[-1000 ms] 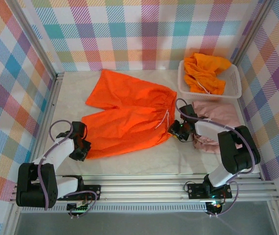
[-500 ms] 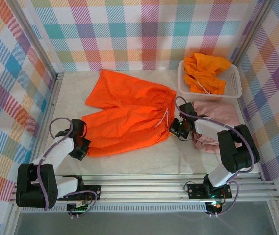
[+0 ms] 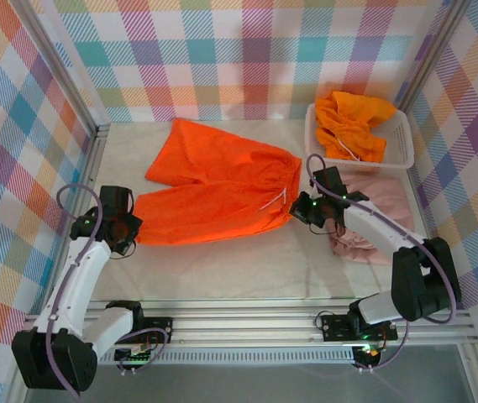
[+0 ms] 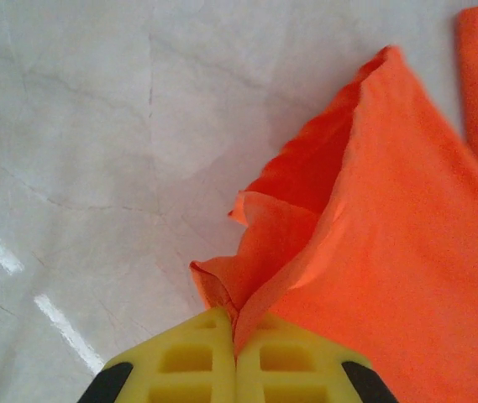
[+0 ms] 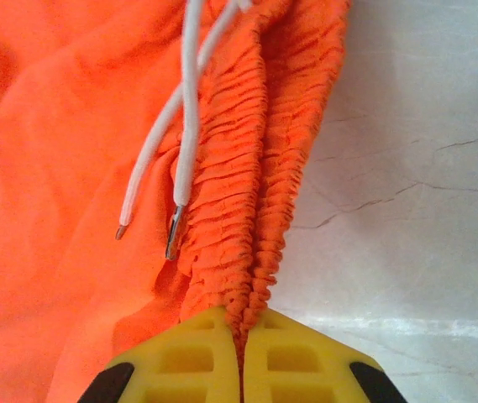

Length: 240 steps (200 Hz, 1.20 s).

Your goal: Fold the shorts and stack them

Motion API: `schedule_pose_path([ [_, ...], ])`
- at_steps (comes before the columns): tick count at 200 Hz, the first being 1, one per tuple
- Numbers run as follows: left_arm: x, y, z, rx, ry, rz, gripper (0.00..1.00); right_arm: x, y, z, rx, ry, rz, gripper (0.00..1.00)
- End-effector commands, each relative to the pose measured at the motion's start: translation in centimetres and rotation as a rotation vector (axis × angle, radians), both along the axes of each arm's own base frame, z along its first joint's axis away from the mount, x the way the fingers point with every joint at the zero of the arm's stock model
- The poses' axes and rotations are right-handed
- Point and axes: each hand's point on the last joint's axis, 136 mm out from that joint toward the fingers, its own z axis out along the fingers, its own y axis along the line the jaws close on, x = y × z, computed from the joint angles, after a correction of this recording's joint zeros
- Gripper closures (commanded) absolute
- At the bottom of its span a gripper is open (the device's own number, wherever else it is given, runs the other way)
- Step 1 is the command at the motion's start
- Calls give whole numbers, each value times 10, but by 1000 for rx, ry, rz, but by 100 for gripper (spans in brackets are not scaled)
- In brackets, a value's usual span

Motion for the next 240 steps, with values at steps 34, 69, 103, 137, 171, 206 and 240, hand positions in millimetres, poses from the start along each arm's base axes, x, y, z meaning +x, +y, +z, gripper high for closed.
schedule_pose_path([
  [34,-5,10,72,99,-96,-45,100,-7,5,70,67,-128,53,100],
  [69,3,13,127,153,-204,-86,100,-12,4,97,88,-181,62,100],
  [103,7,16,167,203,-287,-115,100,-17,5,108,107,-194,71,100],
  [137,8,15,187,227,-333,-151,100,-23,5,104,115,-178,68,100],
  [171,13,9,184,210,-341,-178,100,-30,2,88,107,-138,52,100],
  [206,35,5,182,201,-336,-197,100,-32,-4,71,88,-93,12,100],
  [240,79,-2,180,204,-332,-214,100,-24,-11,60,79,-79,-74,100],
])
